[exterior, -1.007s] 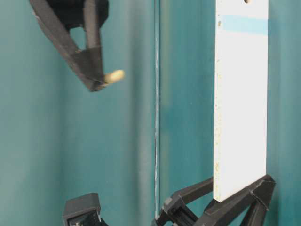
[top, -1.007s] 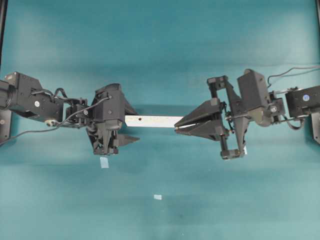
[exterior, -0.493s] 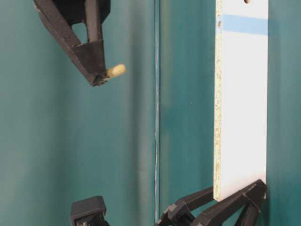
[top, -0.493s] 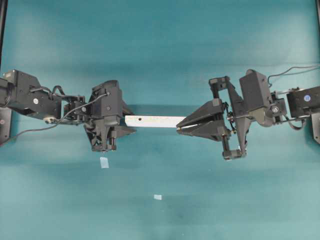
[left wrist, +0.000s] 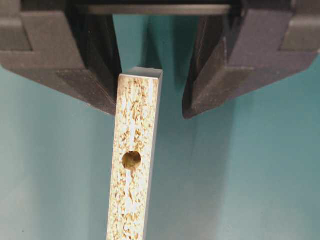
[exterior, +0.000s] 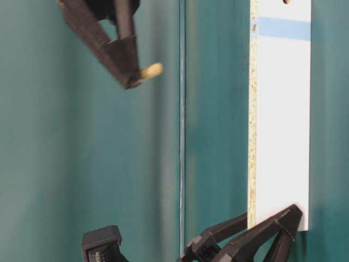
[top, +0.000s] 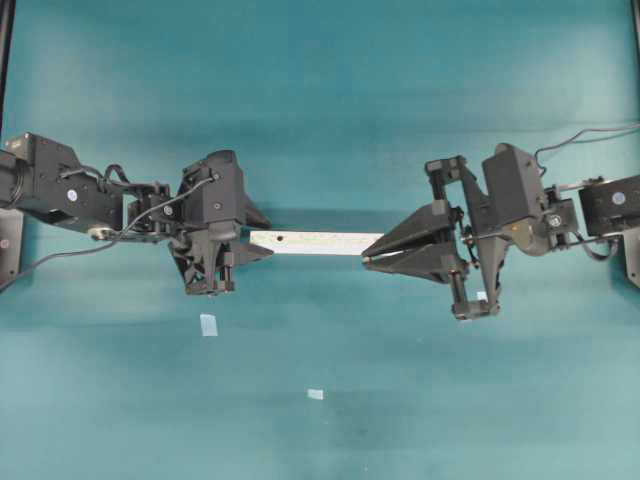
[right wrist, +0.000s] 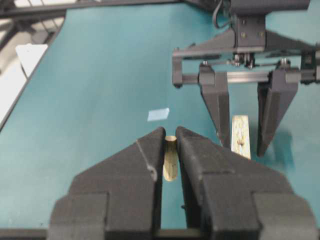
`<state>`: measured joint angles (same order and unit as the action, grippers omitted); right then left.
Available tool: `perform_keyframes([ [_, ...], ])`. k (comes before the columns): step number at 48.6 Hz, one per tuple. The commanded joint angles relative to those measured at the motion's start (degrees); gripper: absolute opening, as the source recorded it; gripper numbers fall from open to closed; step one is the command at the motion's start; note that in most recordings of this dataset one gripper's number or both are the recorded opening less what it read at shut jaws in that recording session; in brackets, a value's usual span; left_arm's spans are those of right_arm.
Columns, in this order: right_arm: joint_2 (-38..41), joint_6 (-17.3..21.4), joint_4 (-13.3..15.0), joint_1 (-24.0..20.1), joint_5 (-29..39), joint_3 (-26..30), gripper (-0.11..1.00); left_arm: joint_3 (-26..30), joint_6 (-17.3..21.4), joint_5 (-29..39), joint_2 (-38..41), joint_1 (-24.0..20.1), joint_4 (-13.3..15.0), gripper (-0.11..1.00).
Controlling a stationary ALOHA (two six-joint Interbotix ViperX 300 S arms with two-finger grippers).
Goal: Insert the rod into the hole on the wooden board.
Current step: 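Align the held rod above the board's right hole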
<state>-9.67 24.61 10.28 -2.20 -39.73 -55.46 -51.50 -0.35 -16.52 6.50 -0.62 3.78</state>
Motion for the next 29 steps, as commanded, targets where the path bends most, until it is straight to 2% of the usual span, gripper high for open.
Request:
perform_keyframes([
  [1, -1.85, 0.0, -0.09, -0.18, -0.62, -0.18, 0.11, 0.79, 0.44, -0.09, -0.7, 0.0, -0.18, 0.53],
  [8, -3.16, 0.0, -0.18, -0.09, -0.62, -1.85, 0.11, 0.79, 0.44, 0.0, -0.7, 0.0, -0.18, 0.5],
  [17, -4.31, 0.0, -1.14, -0.09, -0.62, -4.04, 0.11, 0.79, 1.49, 0.0, -0.7, 0.18, -0.26, 0.35],
  [29, -4.22, -0.7, -2.02, 0.44, -2.81, -6.5, 0.11, 1.05, 1.32, 0.0, -0.7, 0.18, -0.26, 0.33],
])
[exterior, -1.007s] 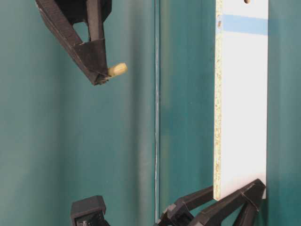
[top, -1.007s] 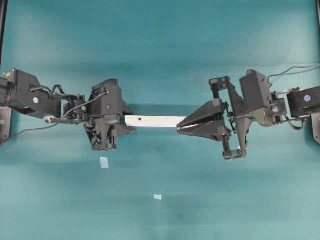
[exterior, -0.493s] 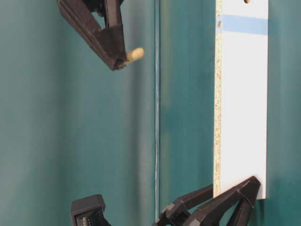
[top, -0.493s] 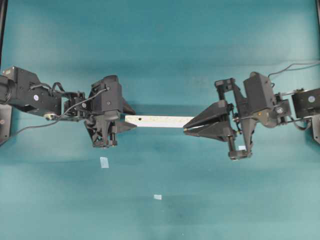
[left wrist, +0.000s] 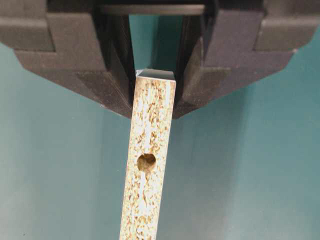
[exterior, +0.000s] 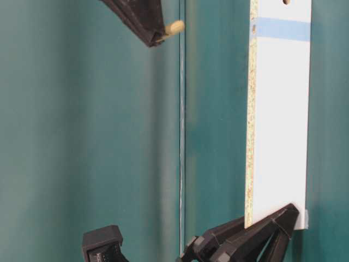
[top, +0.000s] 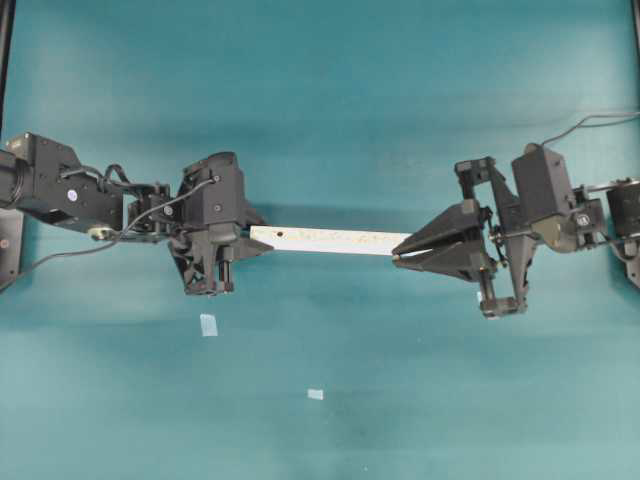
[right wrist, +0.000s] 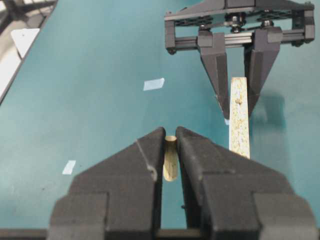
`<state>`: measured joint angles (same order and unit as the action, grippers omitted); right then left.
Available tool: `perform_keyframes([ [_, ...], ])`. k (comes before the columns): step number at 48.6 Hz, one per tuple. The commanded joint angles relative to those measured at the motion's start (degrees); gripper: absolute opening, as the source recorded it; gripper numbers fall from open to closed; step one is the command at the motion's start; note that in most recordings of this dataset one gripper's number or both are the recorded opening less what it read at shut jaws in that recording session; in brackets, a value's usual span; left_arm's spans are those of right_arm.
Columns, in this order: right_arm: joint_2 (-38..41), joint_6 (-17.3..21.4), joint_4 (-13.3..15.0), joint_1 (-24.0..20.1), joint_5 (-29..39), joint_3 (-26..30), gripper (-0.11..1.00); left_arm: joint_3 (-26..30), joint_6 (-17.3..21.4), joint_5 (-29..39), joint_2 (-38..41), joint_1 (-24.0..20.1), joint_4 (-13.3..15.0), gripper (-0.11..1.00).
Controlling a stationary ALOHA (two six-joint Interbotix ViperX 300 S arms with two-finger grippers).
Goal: Insert the rod into the hole on the wooden board.
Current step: 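Align the held rod above the board's right hole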
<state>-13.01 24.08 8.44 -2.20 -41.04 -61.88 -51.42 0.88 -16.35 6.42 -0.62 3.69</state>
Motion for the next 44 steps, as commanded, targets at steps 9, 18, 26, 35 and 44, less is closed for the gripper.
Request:
perform_keyframes([
  [9, -0.35, -2.55, -1.58, 2.2, -6.15, -2.46, 0.11, 0.97, 0.0, 0.26, -0.62, 1.14, -0.18, 0.33],
  [18, 2.2, -6.42, -5.71, 2.46, -13.8, -3.96, 0.11, 1.05, -0.35, 1.76, -0.62, 2.02, -0.09, 0.33],
  [26, 6.77, -7.12, -6.86, 2.37, -19.69, -4.57, 0.11, 1.58, -0.35, 1.85, -0.62, 2.2, -0.09, 0.33],
  [35, 12.39, -7.21, -7.03, 1.93, -24.43, -4.57, 0.11, 2.37, -0.35, 2.81, -0.62, 2.2, -0.09, 0.33],
  [44, 14.85, -7.73, -7.03, 1.93, -26.19, -4.83, 0.11, 2.99, -0.35, 3.78, -0.62, 2.29, -0.09, 0.33],
])
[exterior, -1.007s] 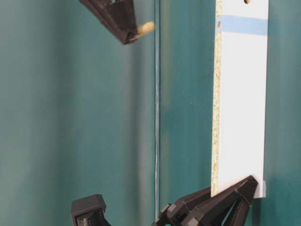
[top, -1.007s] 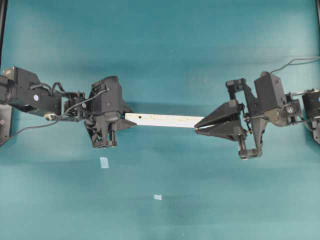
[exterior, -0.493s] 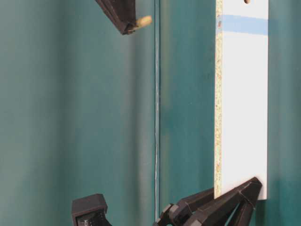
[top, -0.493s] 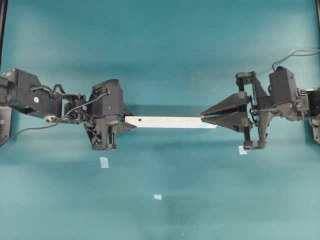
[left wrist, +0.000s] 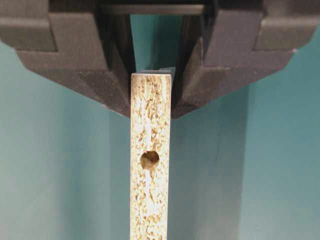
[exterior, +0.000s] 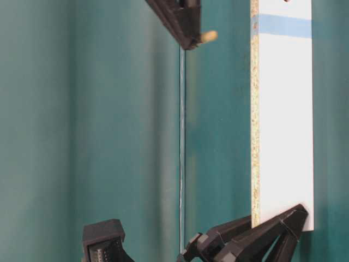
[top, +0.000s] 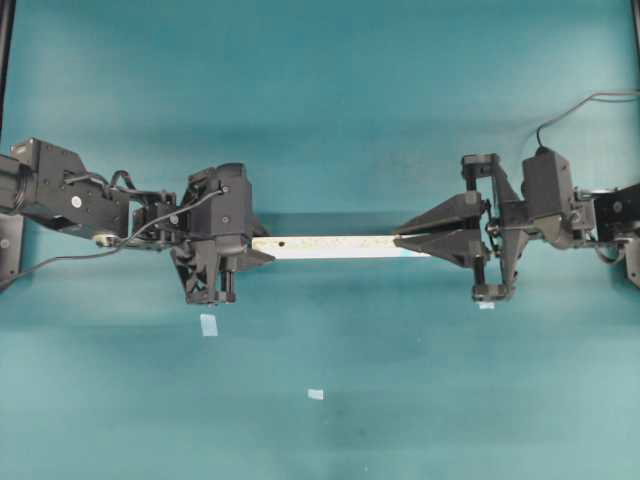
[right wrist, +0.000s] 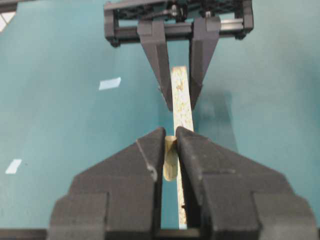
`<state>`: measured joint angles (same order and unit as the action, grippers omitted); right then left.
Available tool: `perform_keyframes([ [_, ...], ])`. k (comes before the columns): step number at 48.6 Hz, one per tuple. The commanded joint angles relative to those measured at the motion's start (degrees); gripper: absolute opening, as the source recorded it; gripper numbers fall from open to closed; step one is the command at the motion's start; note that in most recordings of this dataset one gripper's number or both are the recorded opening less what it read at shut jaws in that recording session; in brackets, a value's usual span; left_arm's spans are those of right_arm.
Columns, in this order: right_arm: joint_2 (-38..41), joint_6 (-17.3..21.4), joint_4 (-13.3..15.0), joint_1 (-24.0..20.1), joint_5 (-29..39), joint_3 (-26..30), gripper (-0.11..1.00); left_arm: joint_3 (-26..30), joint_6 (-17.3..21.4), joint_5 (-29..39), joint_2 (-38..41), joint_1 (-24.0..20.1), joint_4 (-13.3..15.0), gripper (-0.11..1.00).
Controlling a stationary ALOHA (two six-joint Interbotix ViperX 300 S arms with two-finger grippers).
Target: Insert the rod into the hole on the wooden board.
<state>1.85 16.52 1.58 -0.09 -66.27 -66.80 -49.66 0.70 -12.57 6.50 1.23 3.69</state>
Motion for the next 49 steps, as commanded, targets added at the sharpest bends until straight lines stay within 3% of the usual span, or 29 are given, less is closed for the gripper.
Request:
perform_keyframes([
  [1, 0.18, -0.26, -0.18, -0.18, -1.05, 0.0, 0.11, 1.23, -0.18, 0.0, -0.7, 0.44, -0.09, 0.33],
  [18, 0.44, -1.85, -2.72, -0.18, -2.02, -2.72, 0.11, 0.79, -0.18, 0.18, -0.7, 0.53, -0.09, 0.33],
  [49, 3.78, -3.78, -3.43, -0.18, -3.34, -1.85, 0.11, 0.7, -0.26, 0.53, -0.7, 0.7, -0.09, 0.33],
])
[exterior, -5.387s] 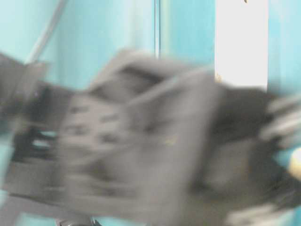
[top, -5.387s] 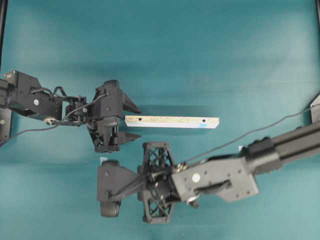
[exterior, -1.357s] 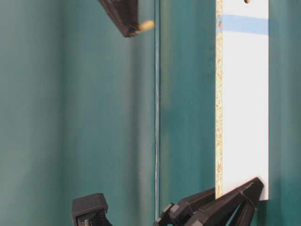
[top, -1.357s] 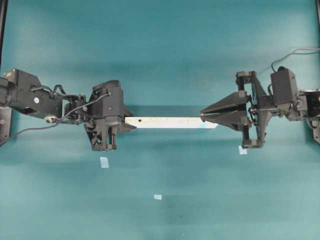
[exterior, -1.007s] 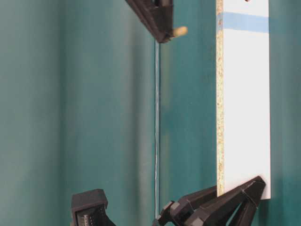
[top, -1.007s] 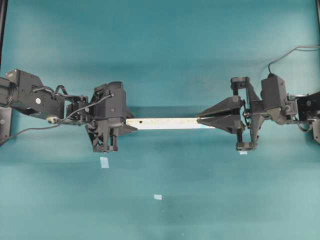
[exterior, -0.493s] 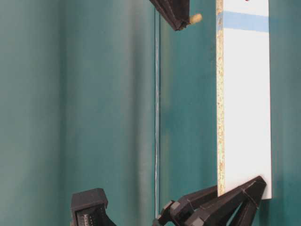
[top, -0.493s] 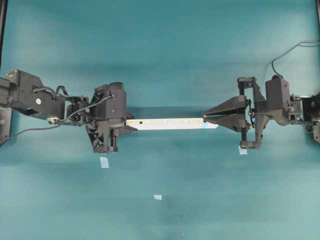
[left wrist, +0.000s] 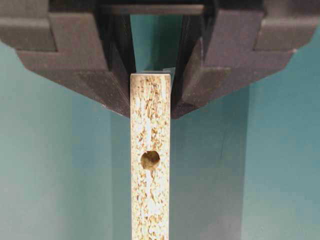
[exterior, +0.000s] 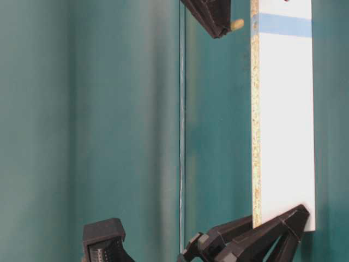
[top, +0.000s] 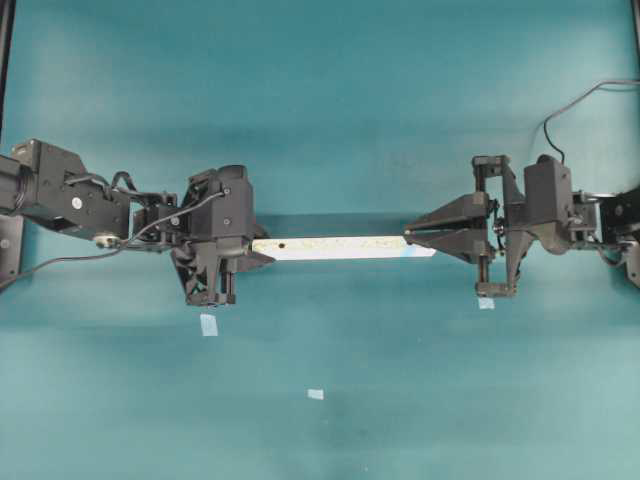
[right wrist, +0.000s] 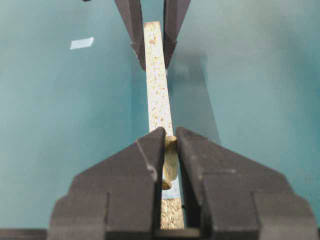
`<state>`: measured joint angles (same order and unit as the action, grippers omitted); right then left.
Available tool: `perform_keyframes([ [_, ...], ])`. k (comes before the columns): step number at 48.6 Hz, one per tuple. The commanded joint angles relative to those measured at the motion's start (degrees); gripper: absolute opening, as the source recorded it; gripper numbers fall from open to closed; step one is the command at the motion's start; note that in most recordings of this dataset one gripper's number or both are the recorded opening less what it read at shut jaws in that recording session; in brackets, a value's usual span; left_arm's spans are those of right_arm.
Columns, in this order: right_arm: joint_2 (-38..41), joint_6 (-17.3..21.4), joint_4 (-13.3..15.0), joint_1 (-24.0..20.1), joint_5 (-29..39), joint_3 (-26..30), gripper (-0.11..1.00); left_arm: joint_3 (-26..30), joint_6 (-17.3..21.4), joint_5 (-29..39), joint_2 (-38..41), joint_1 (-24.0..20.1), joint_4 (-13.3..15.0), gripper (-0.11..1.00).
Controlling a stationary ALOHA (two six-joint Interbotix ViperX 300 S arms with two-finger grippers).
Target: Insert the rod into the hole on the wooden board.
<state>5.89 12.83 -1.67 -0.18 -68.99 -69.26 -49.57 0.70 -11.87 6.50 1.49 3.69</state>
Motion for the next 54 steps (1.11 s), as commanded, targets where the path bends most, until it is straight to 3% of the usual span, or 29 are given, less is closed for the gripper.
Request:
perform_keyframes([
  [1, -0.09, -0.09, -0.18, -0.09, -0.62, 0.7, 0.11, 0.62, -0.26, -0.09, -0.7, 0.44, -0.09, 0.33],
  [54, 1.76, 0.0, -0.18, -1.23, 1.58, 1.14, 0.11, 0.7, -0.26, 0.0, -0.7, 0.44, -0.09, 0.33],
])
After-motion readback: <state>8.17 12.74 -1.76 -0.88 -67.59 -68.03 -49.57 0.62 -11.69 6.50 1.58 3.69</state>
